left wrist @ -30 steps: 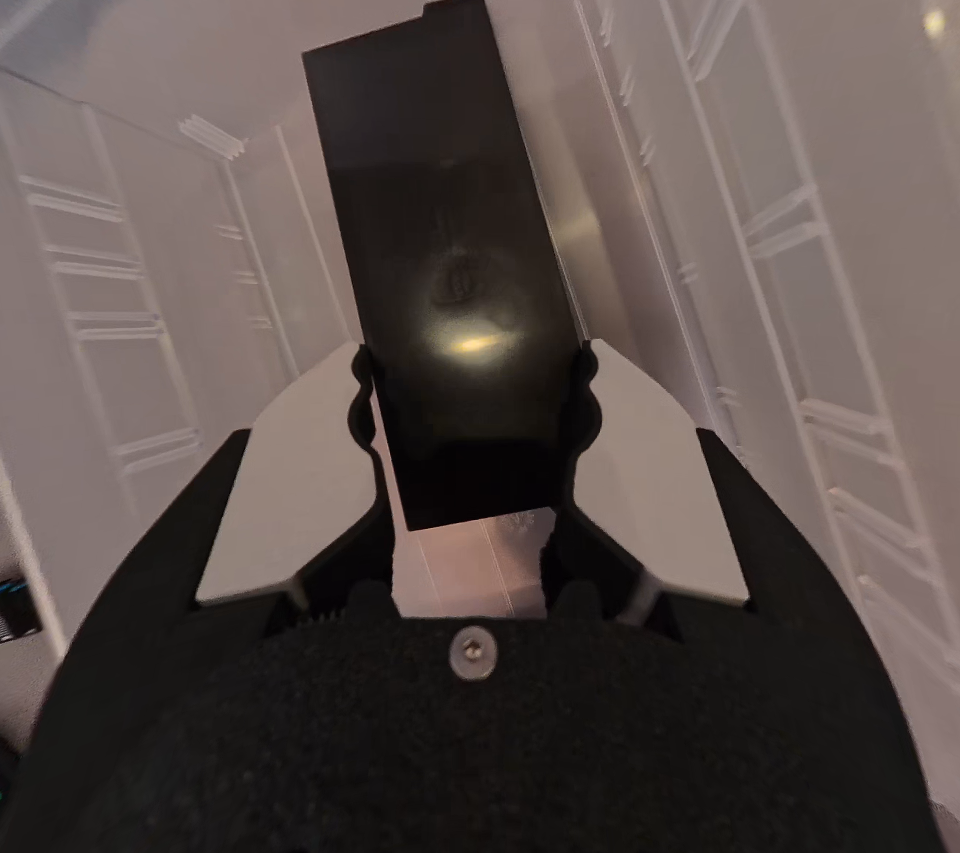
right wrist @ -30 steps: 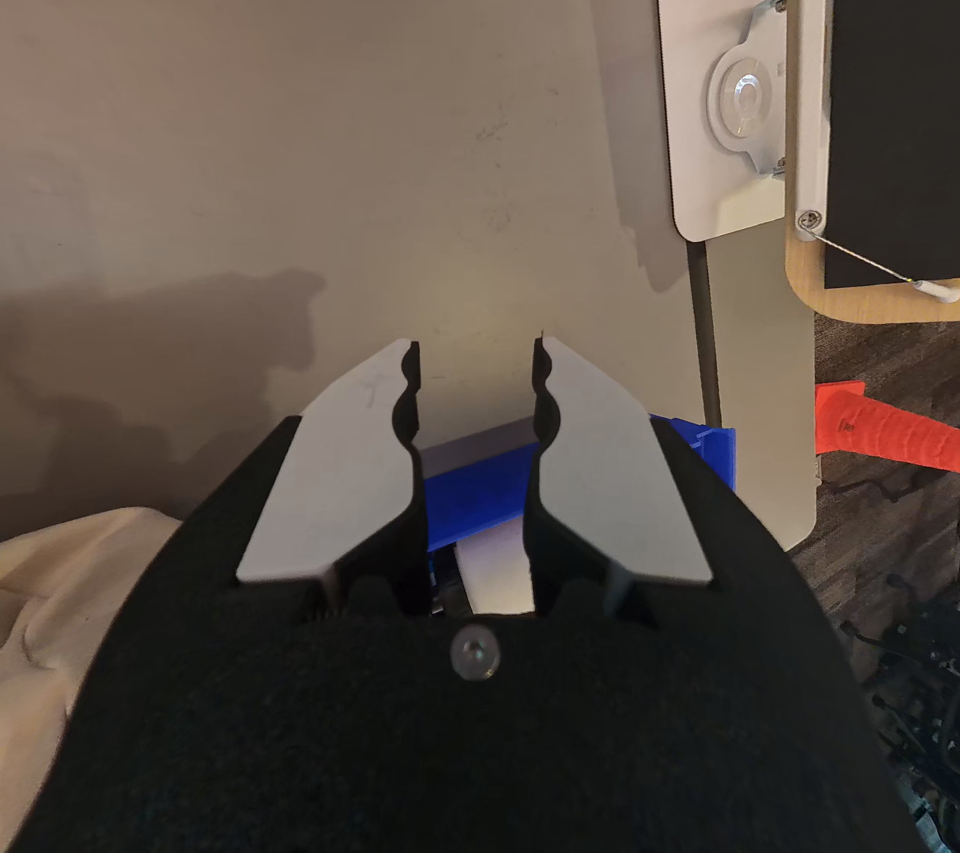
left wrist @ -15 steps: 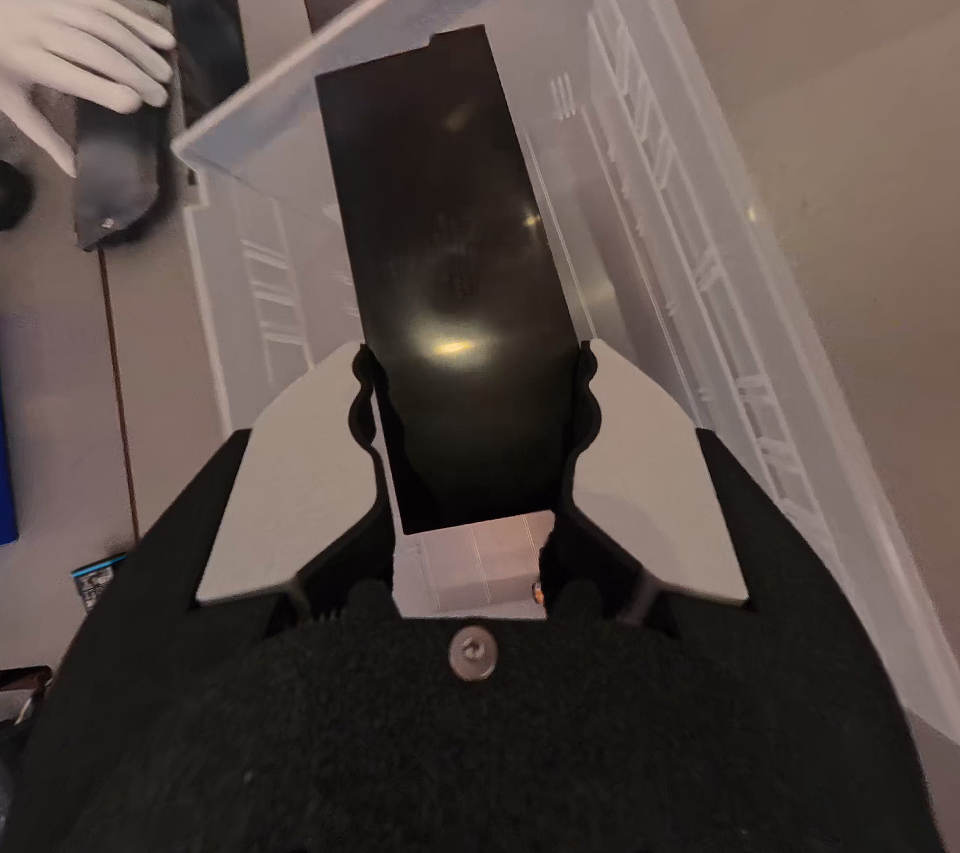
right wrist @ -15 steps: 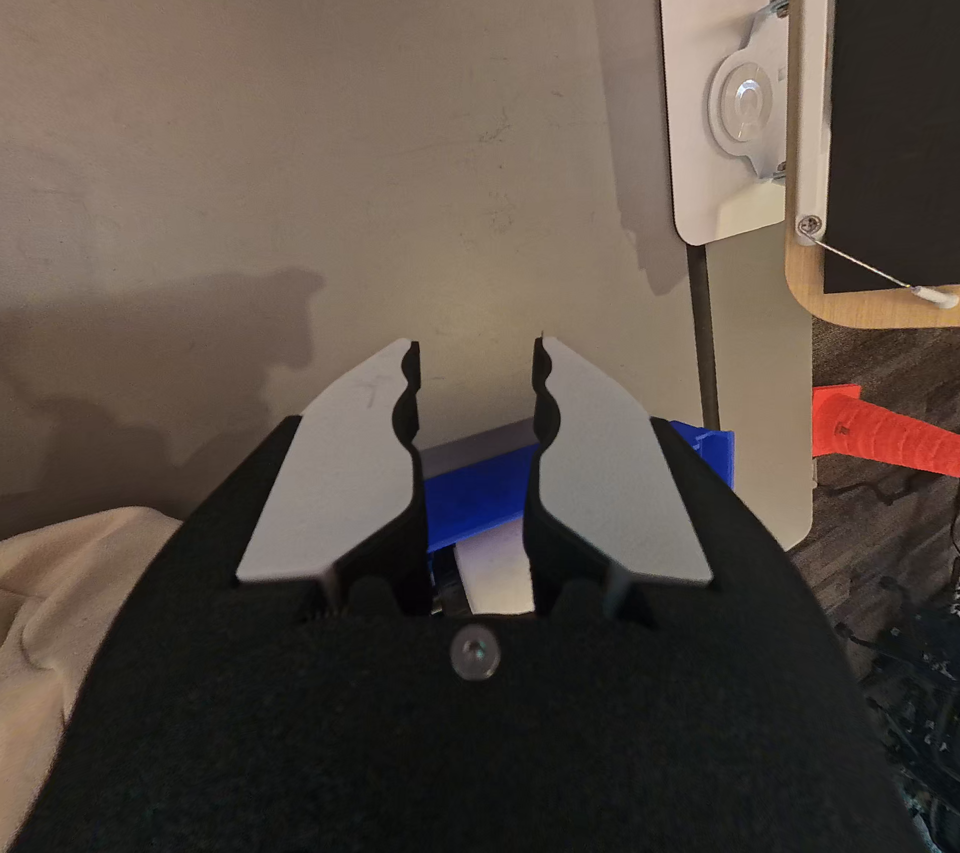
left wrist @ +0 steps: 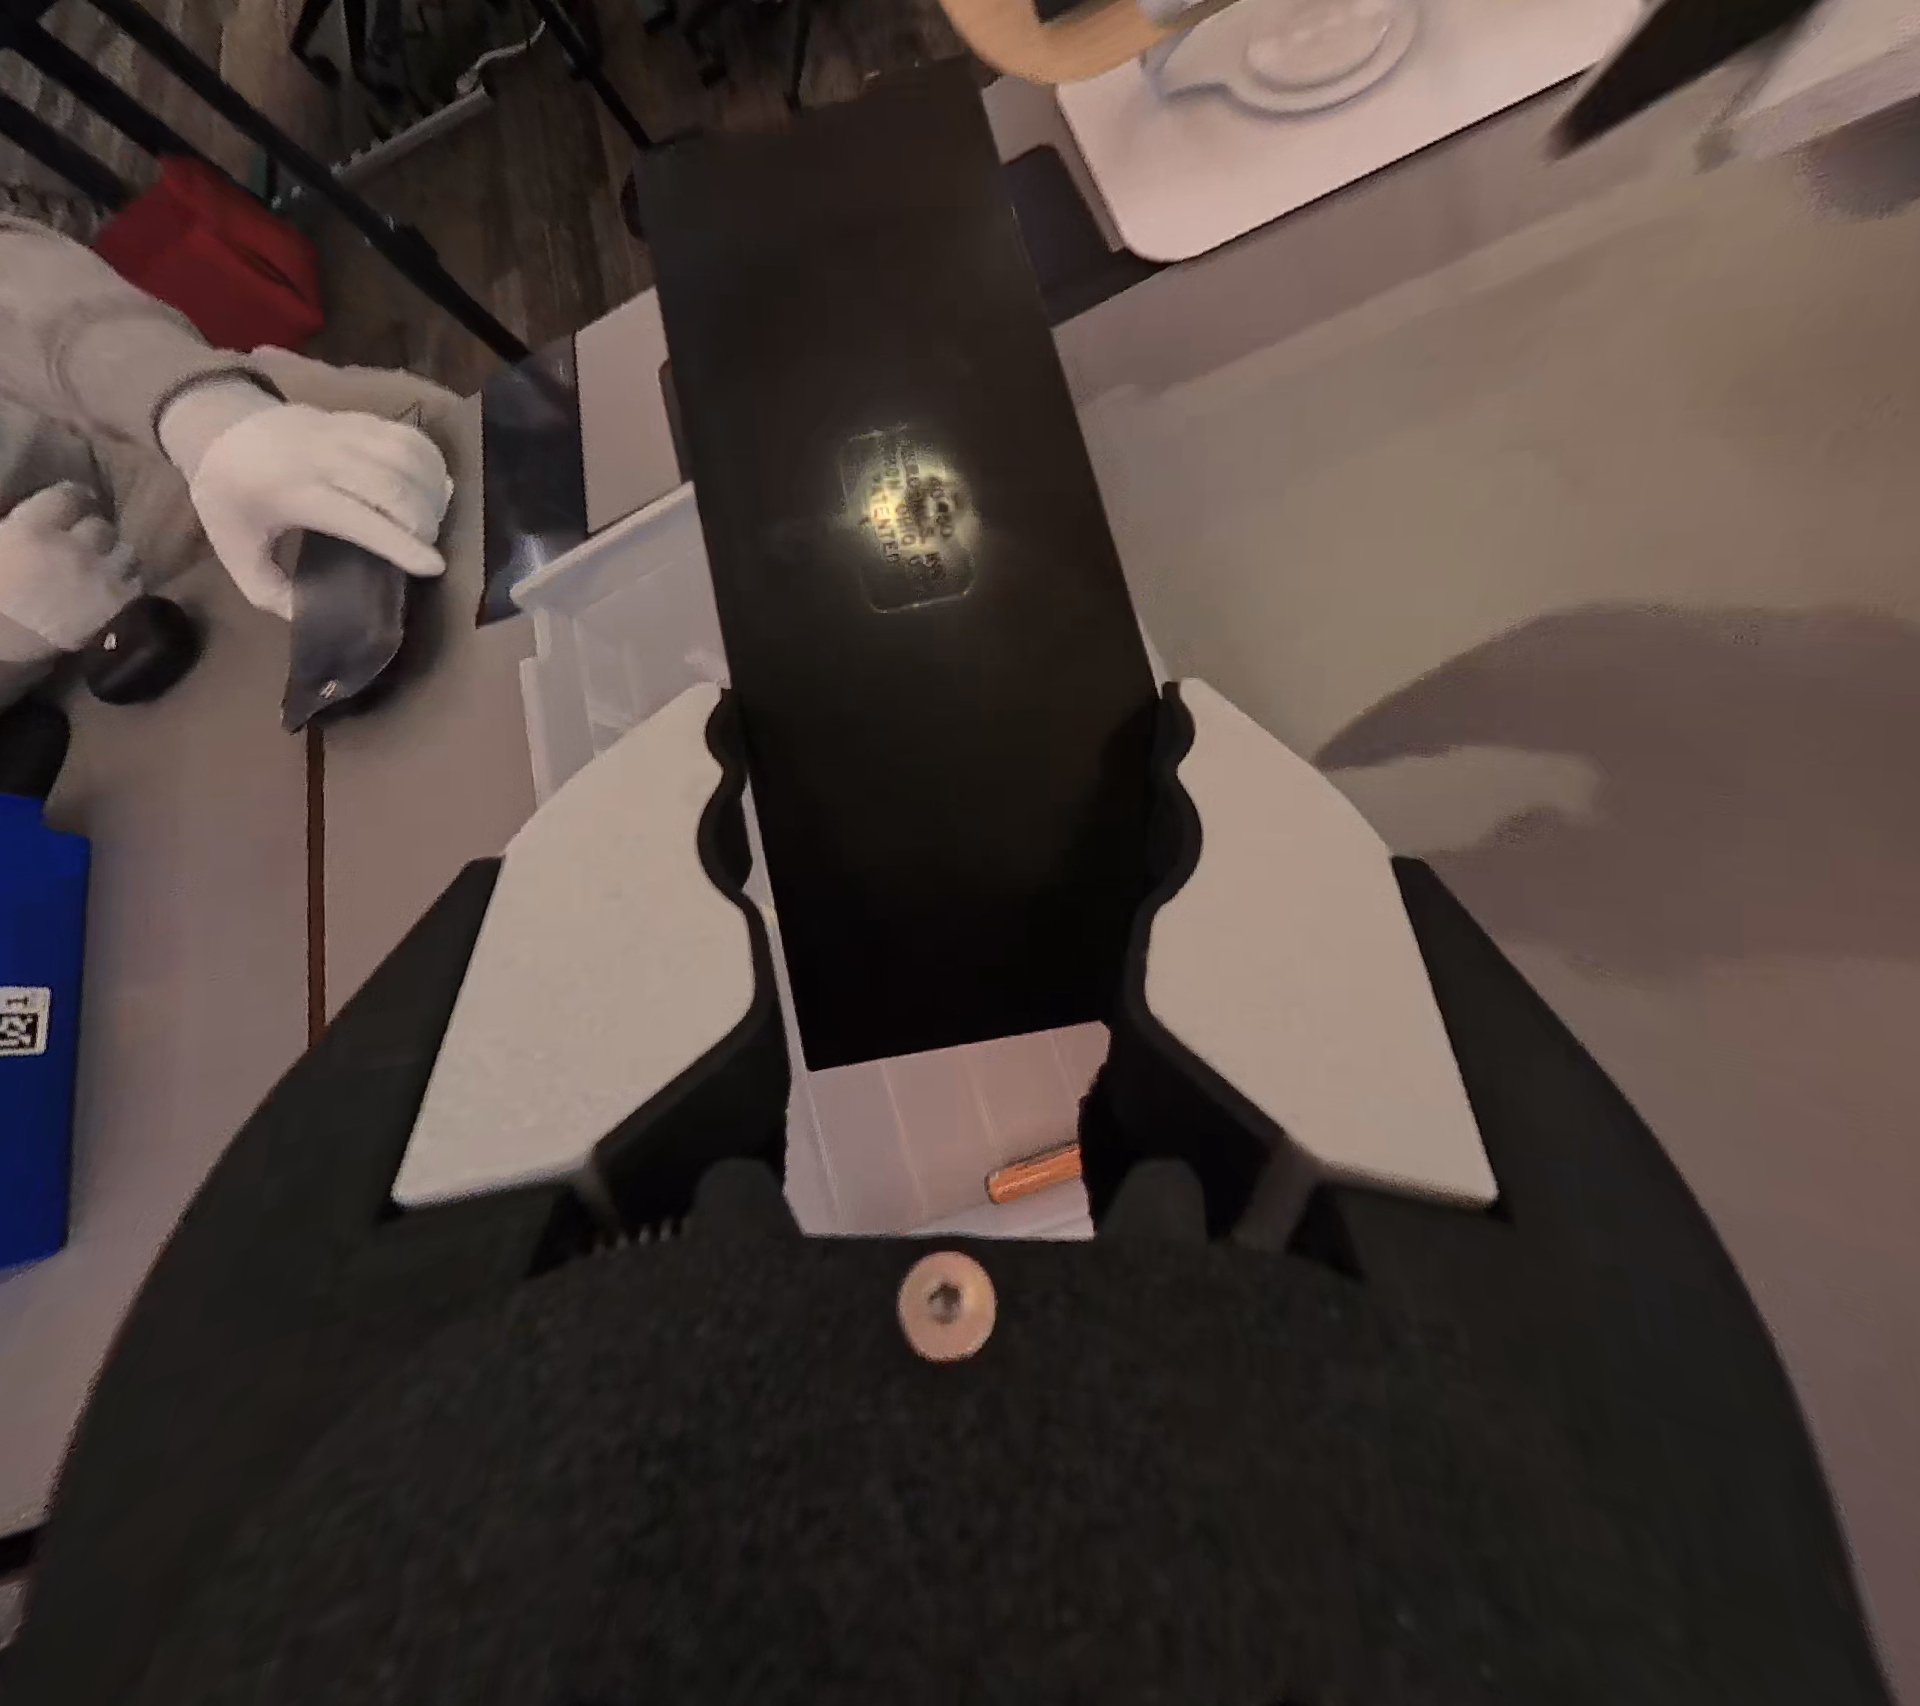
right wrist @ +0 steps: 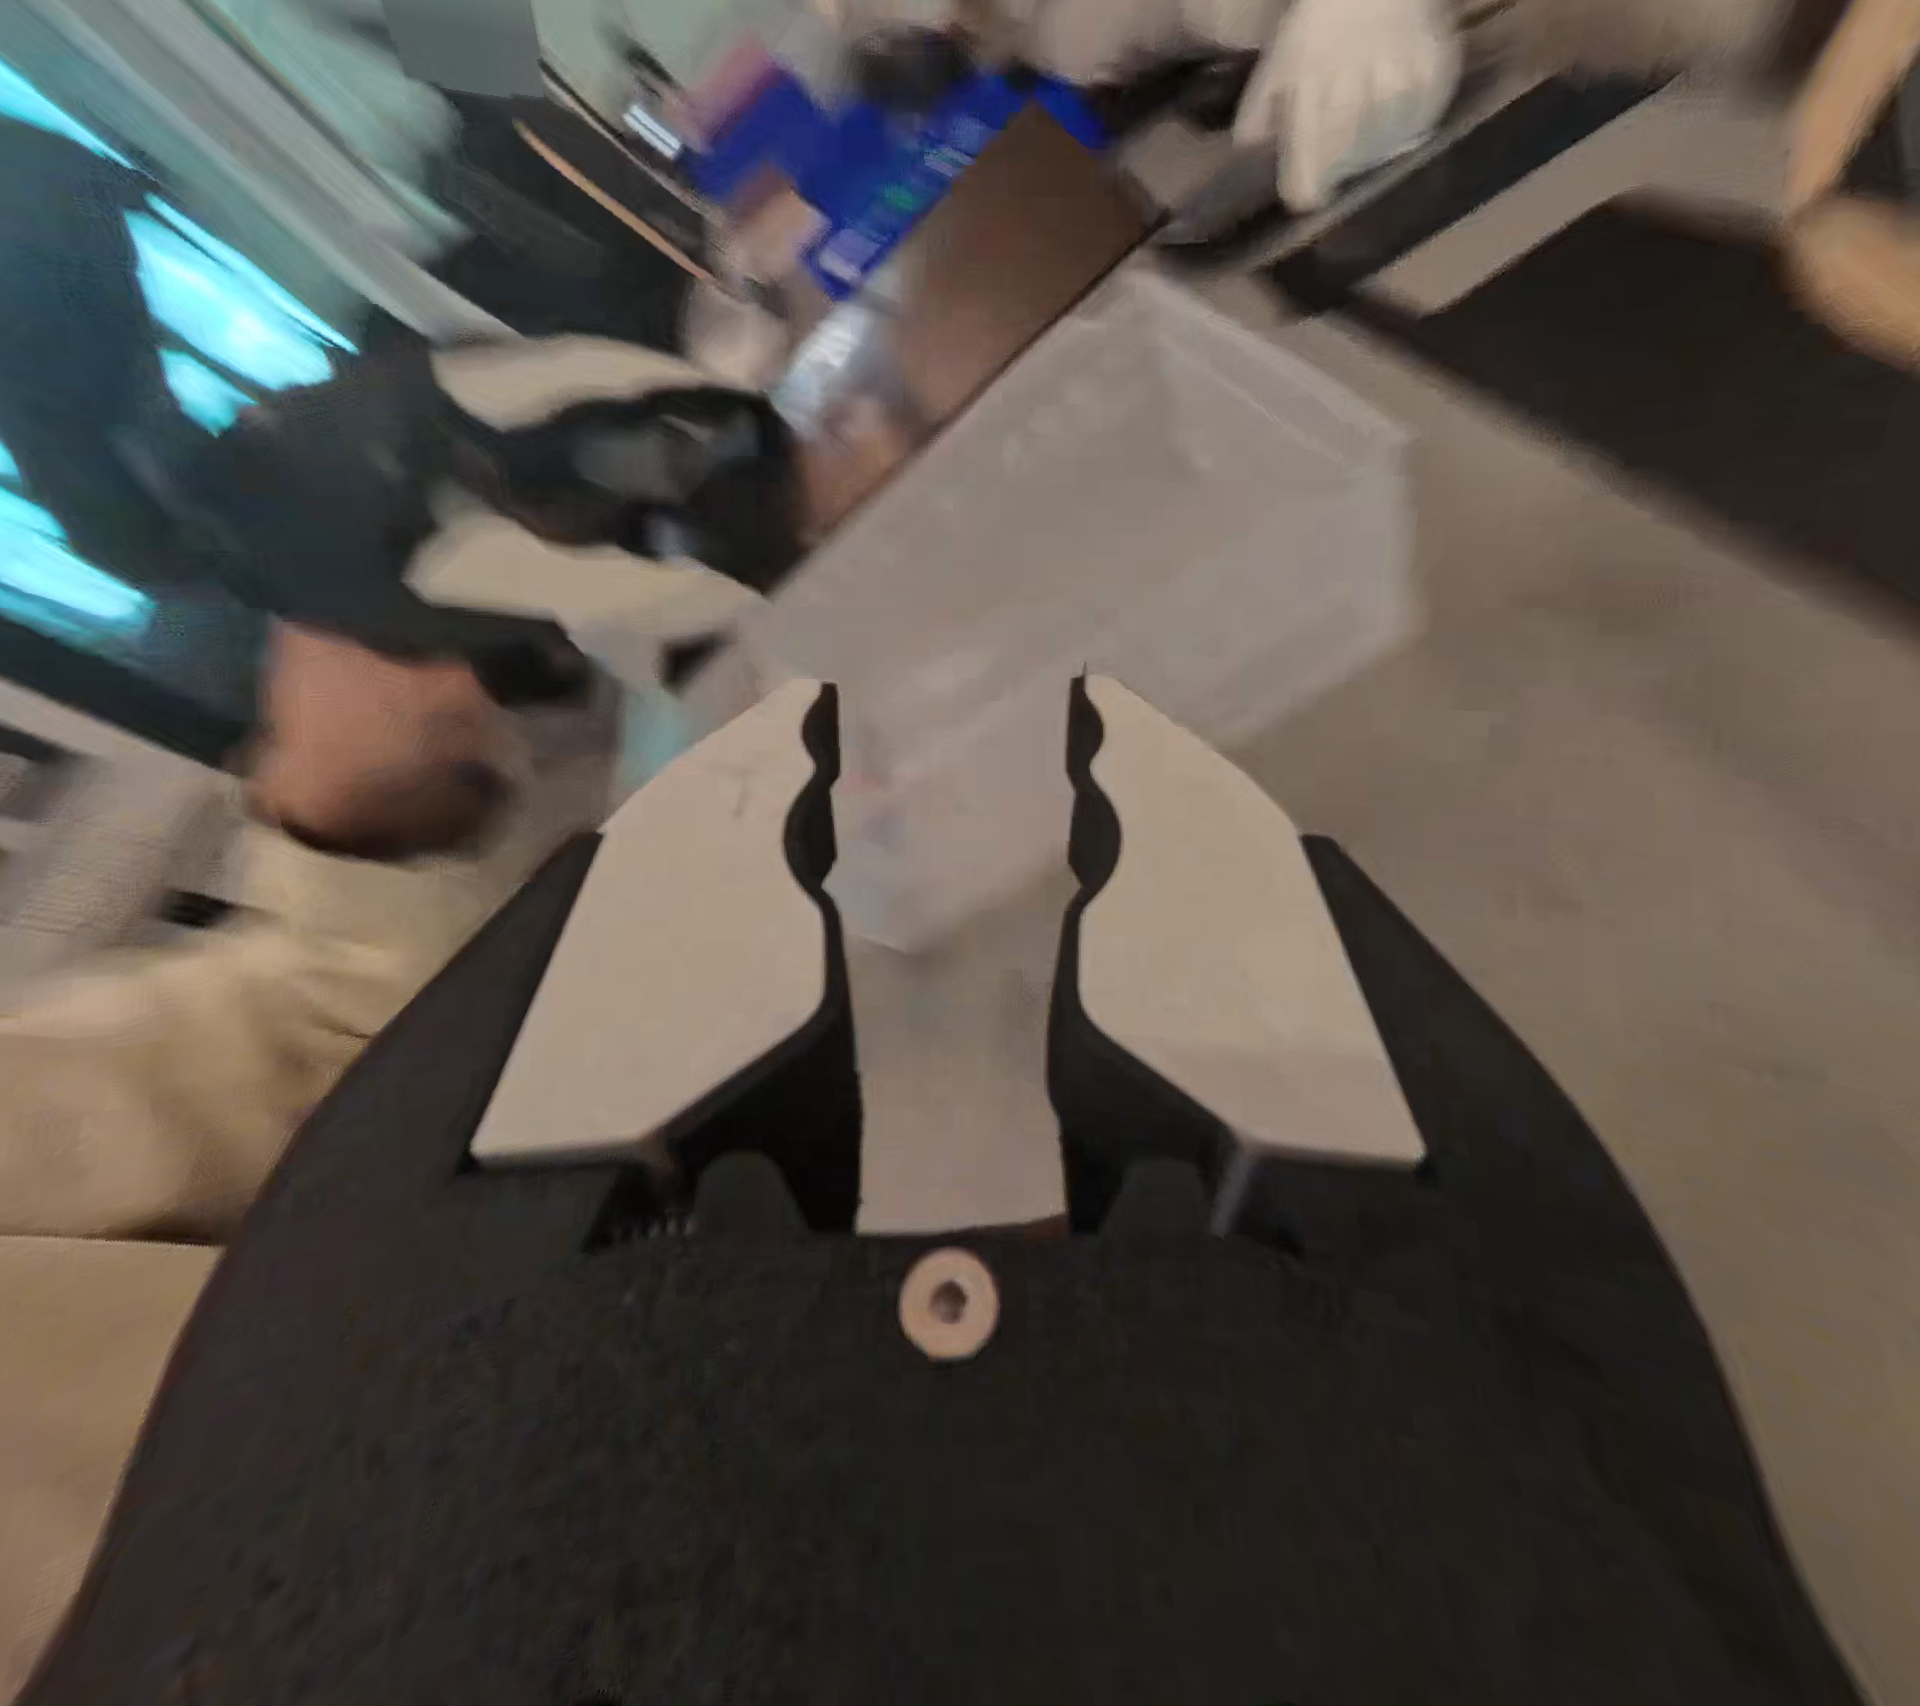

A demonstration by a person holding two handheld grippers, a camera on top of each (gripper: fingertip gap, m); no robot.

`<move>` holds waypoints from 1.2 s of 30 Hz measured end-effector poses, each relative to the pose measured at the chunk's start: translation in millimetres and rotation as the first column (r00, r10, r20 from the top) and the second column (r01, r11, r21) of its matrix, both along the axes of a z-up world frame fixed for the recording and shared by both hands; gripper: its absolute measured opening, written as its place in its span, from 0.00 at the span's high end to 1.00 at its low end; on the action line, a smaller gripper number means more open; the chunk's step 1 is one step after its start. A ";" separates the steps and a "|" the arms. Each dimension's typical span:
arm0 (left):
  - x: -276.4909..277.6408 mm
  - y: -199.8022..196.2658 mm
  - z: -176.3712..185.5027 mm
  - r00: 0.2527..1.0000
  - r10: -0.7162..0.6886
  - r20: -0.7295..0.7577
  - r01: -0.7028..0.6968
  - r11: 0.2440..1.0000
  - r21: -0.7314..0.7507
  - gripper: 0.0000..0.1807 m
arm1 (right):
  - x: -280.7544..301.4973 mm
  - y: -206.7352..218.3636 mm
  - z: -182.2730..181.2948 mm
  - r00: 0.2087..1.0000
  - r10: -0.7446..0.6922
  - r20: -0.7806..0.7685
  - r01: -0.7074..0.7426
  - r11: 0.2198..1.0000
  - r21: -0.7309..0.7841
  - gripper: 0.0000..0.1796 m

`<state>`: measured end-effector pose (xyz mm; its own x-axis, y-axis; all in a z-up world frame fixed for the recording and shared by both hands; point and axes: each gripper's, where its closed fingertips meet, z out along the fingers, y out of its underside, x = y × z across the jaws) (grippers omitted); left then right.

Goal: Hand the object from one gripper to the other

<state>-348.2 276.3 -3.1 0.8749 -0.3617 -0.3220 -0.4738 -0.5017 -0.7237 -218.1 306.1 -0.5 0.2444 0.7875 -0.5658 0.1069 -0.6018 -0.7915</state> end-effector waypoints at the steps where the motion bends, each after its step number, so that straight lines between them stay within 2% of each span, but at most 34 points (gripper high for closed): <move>1: 6.9 -1.3 3.7 1.000 -0.014 0.000 0.014 1.000 0.008 0.59 | -11.6 -1.7 -2.3 0.991 0.036 -0.133 -0.056 0.987 -0.151 0.72; 3: 22.9 -3.3 10.3 0.999 -0.045 0.003 0.045 0.999 0.025 0.59 | -24.6 2.2 -3.9 0.938 0.023 -0.345 -0.153 0.922 -0.355 0.73; 5: 40.5 -4.0 15.5 0.997 -0.075 0.002 0.075 0.996 0.041 0.59 | -29.0 7.8 0.4 0.877 -0.028 -0.479 -0.207 0.879 -0.430 0.72; 7: 59.3 -3.1 18.7 0.995 -0.104 -0.011 0.105 0.993 0.058 0.59 | -31.5 7.2 8.0 0.839 -0.042 -0.543 -0.243 0.864 -0.441 0.70; 8: 69.2 -2.2 19.0 0.993 -0.119 -0.021 0.120 0.991 0.065 0.59 | -28.3 7.7 18.1 0.805 -0.051 -0.591 -0.257 0.868 -0.425 0.72; 9: 78.9 -0.4 19.5 0.991 -0.132 -0.026 0.134 0.988 0.077 0.59 | -21.2 8.4 30.3 0.763 -0.053 -0.644 -0.270 0.879 -0.393 0.79; 10: 88.4 2.2 19.8 0.989 -0.144 -0.030 0.146 0.985 0.090 0.59 | -12.5 12.2 38.4 0.739 -0.073 -0.669 -0.251 0.893 -0.374 0.92; 11: 97.6 5.3 20.3 0.988 -0.154 -0.034 0.157 0.982 0.108 0.58 | -3.6 17.6 41.8 0.739 -0.101 -0.666 -0.204 0.909 -0.364 0.98; 12: 105.8 8.8 21.5 0.986 -0.159 -0.046 0.164 0.978 0.131 0.58 | 4.6 21.6 42.5 0.761 -0.111 -0.640 -0.147 0.930 -0.337 0.99; 13: 112.0 11.8 23.3 0.985 -0.159 -0.070 0.168 0.974 0.151 0.72 | 12.8 26.7 41.1 0.793 -0.128 -0.595 -0.071 0.951 -0.300 0.99; 14: 123.3 11.7 25.3 0.976 -0.204 -0.080 0.215 0.963 0.165 0.92 | 23.6 31.5 42.6 0.811 -0.149 -0.565 -0.015 0.961 -0.275 0.99; 15: 134.4 11.5 30.6 0.967 -0.244 -0.069 0.253 0.947 0.195 0.92 | 35.1 36.8 44.0 0.829 -0.173 -0.532 0.040 0.967 -0.253 0.99; 16: 141.9 12.8 37.7 0.964 -0.262 -0.052 0.267 0.938 0.223 0.87 | 47.9 40.3 48.9 0.833 -0.188 -0.520 0.072 0.970 -0.234 0.99; 18: 153.0 16.2 47.3 0.953 -0.303 -0.015 0.299 0.931 0.209 0.85 | 72.2 45.6 59.2 0.862 -0.208 -0.463 0.150 0.976 -0.158 0.99; 21: 174.7 16.4 71.3 0.881 -0.426 0.206 0.394 0.901 0.180 0.80 | 106.2 45.3 84.3 0.913 -0.232 -0.336 0.265 0.963 0.054 0.99; 23: 184.9 16.4 85.5 0.804 -0.480 0.352 0.465 0.876 0.132 0.68 | 121.8 34.4 110.9 0.940 -0.226 -0.254 0.284 0.934 0.219 0.99; 24: 188.3 18.4 94.5 0.763 -0.487 0.425 0.488 0.865 0.115 0.62 | 130.4 31.7 121.8 0.947 -0.260 -0.187 0.308 0.898 0.314 0.99; 25: 191.0 21.3 104.9 0.717 -0.487 0.499 0.502 0.857 0.115 0.58 | 143.0 35.1 129.9 0.930 -0.353 -0.105 0.364 0.838 0.406 0.99; 26: 192.5 25.9 115.0 0.676 -0.478 0.560 0.501 0.856 0.127 0.55 | 159.7 41.0 137.0 0.878 -0.478 -0.025 0.426 0.756 0.496 0.99; 28: 188.8 42.6 128.3 0.672 -0.427 0.605 0.428 0.891 0.154 0.53 | 188.2 43.8 159.7 0.741 -0.671 0.013 0.491 0.556 0.671 0.99; 30: 187.9 53.8 139.8 0.690 -0.404 0.600 0.363 0.911 0.196 0.55 | 197.7 36.0 185.1 0.653 -0.756 -0.054 0.474 0.352 0.807 0.99; 31: 194.0 51.0 146.8 0.671 -0.426 0.607 0.383 0.900 0.209 0.55 | 196.6 30.2 196.2 0.624 -0.775 -0.101 0.419 0.222 0.880 0.99; 33: 209.9 33.9 163.7 0.561 -0.507 0.654 0.458 0.848 0.265 0.54 | 191.5 23.0 202.7 0.549 -0.824 -0.140 0.211 -0.025 0.977 0.99; 34: 215.6 24.9 171.8 0.504 -0.538 0.676 0.483 0.824 0.296 0.54 | 193.1 22.4 205.0 0.478 -0.861 -0.172 0.125 -0.127 0.984 0.99; 35: 218.8 16.8 177.8 0.464 -0.563 0.684 0.502 0.803 0.320 0.54 | 190.1 21.3 204.8 0.439 -0.879 -0.187 0.038 -0.190 0.981 0.99; 36: 219.7 10.4 182.1 0.442 -0.581 0.683 0.512 0.789 0.340 0.54 | 182.2 18.3 203.3 0.434 -0.878 -0.200 -0.055 -0.248 0.967 0.99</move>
